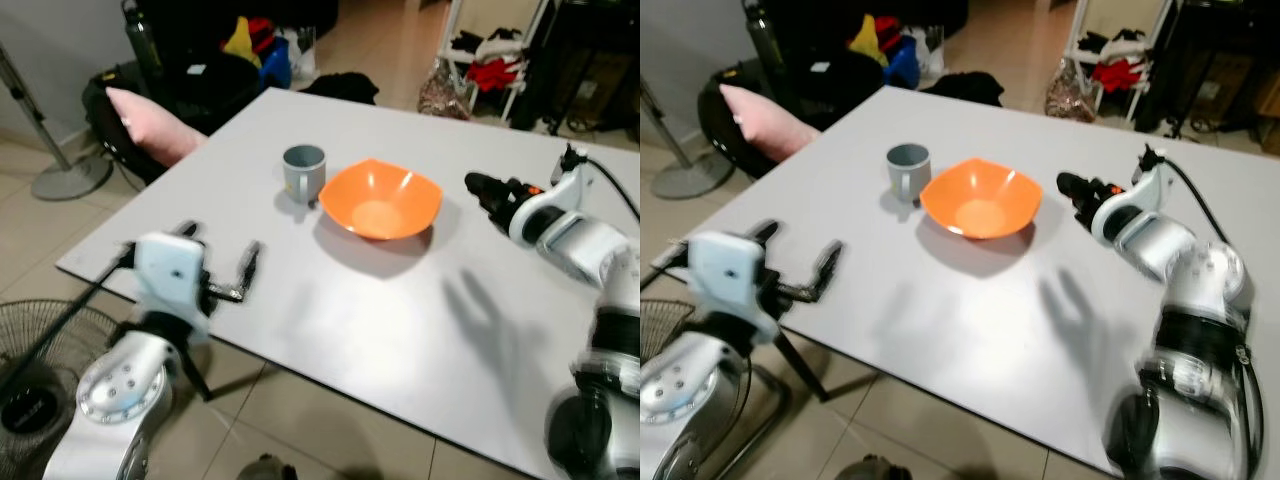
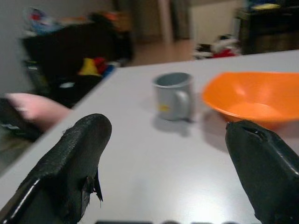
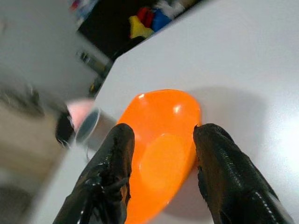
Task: Setting the table
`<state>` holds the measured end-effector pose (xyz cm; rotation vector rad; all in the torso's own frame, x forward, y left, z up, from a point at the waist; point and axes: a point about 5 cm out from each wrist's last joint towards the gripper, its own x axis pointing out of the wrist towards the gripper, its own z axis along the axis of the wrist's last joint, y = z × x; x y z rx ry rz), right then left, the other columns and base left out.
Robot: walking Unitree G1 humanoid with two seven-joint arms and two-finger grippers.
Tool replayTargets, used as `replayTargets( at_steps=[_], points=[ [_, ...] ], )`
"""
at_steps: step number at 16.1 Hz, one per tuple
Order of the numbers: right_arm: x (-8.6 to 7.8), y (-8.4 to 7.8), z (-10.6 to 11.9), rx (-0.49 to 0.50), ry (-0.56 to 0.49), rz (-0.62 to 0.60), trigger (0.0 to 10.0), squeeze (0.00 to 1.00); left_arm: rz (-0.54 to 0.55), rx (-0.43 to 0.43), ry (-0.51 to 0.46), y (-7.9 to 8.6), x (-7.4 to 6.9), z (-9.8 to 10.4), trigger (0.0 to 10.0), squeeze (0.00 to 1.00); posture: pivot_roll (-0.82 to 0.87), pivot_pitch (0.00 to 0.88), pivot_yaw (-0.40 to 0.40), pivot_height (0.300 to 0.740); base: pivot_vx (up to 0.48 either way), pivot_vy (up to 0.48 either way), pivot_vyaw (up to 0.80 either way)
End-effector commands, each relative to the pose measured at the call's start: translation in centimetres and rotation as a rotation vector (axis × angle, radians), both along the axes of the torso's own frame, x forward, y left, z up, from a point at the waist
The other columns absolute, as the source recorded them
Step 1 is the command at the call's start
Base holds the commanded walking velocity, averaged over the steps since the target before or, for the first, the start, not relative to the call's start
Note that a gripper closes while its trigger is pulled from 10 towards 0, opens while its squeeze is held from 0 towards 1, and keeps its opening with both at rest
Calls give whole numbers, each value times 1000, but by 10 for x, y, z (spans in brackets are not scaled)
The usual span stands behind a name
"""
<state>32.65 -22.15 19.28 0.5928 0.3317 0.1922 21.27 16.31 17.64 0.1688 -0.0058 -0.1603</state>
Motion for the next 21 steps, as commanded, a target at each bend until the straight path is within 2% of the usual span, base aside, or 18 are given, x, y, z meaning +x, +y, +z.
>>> replayTargets(
  at_steps=[1, 2, 3, 4, 6, 8, 10, 12, 15, 21],
  points=[
    [-9, 24, 9, -162, -114, 107, 10000, 0, 36, 13, -2, 3, -4, 0, 10000, 0, 11, 0, 57, 740, 0, 0, 0],
    [-17, 34, 8, -234, -170, 137, 10000, 0, 33, 16, 7, 1, -6, -1, 10000, 0, 12, 0, 56, 740, 0, 0, 0],
    [-24, 44, 6, -195, -194, 184, 10000, 0, 39, 7, 18, 0, -8, -3, 10000, 0, 13, 0, 56, 740, 0, 0, 0],
    [-30, 54, 3, -202, -222, 208, 10000, 0, 46, 1, 19, 0, -8, -4, 10000, 0, 15, 0, 53, 740, 0, 0, 0],
    [-47, 74, 0, -292, -280, 265, 10000, 0, 63, 6, 12, -2, -9, -6, 10000, 0, 14, 0, 46, 740, 0, 0, 0],
    [-55, 85, -7, -410, -313, 315, 10000, 0, 76, -1, 11, -4, -6, -7, 10000, 0, 12, 0, 44, 740, 0, 0, 0],
    [-60, 91, -14, -467, -321, 316, 10000, 0, 87, -9, 12, -5, -6, -7, 10000, 0, 11, 0, 40, 740, 0, 0, 0],
    [-63, 90, -20, -523, -309, 310, 10000, 0, 90, -11, 12, -6, -6, -7, 10000, 0, 12, 0, 34, 740, 0, 0, 0],
    [-68, 78, -28, -558, -272, 202, 10000, 0, 88, -17, 12, -7, -5, -6, 10000, 0, 10, 0, 37, 740, 0, 0, 0],
    [-77, 63, -32, -644, -279, 37, 10000, 0, 92, -29, 40, -8, -10, -17, 10000, 0, -11, 0, 57, 740, 0, 0, 0]
  ],
)
